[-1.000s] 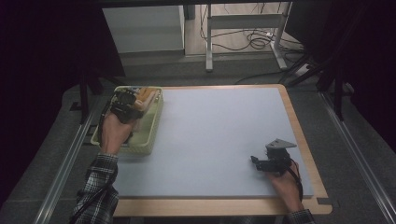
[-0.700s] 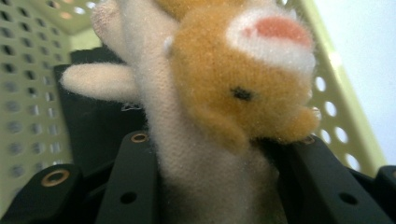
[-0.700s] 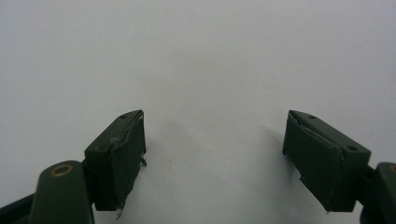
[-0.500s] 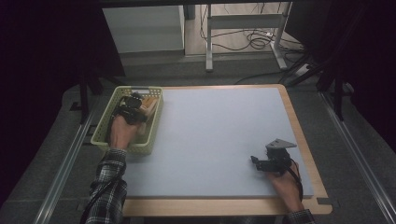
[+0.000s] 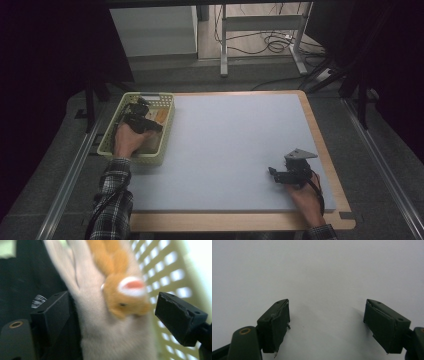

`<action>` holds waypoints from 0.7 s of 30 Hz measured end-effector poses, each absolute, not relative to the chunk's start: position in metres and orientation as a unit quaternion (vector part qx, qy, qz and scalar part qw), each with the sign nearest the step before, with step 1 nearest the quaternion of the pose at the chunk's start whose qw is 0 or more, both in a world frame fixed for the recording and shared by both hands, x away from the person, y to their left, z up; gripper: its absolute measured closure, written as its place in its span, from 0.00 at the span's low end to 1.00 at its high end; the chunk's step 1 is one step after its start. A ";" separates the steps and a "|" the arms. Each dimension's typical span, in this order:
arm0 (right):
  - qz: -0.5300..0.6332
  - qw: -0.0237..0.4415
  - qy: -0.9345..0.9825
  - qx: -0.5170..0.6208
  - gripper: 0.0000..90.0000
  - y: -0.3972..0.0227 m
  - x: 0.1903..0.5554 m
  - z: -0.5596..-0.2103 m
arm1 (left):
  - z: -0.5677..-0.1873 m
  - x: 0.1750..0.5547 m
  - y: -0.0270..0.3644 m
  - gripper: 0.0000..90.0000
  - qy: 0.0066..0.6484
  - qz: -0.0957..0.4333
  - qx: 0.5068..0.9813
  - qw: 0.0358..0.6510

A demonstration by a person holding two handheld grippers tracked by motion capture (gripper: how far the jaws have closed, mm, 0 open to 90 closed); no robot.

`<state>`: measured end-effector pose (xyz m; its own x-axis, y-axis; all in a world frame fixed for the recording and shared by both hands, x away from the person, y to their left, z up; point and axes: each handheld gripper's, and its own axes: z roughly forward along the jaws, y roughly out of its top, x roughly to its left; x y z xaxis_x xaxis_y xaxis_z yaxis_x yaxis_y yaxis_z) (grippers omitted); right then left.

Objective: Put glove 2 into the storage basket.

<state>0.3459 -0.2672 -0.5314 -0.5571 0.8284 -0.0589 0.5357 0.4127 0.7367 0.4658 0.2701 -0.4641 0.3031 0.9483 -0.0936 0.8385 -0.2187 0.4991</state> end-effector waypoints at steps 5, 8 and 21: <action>0.343 0.213 0.813 0.420 0.23 -0.267 0.346 -0.531 | -0.452 0.459 0.283 0.49 0.597 0.163 0.756 0.214; 0.343 0.213 0.813 0.420 0.23 -0.267 0.346 -0.531 | -0.470 0.463 0.285 0.66 0.607 0.164 0.761 0.162; 0.343 0.213 0.813 0.420 0.23 -0.267 0.346 -0.531 | -0.494 0.474 0.273 0.65 0.603 0.136 0.766 0.176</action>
<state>0.3460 -0.2672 -0.5315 -0.5572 0.8284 -0.0581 0.5358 0.4121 0.7369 0.4742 0.2730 -0.4939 0.2348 0.9720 -0.0040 0.8765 -0.2099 0.4333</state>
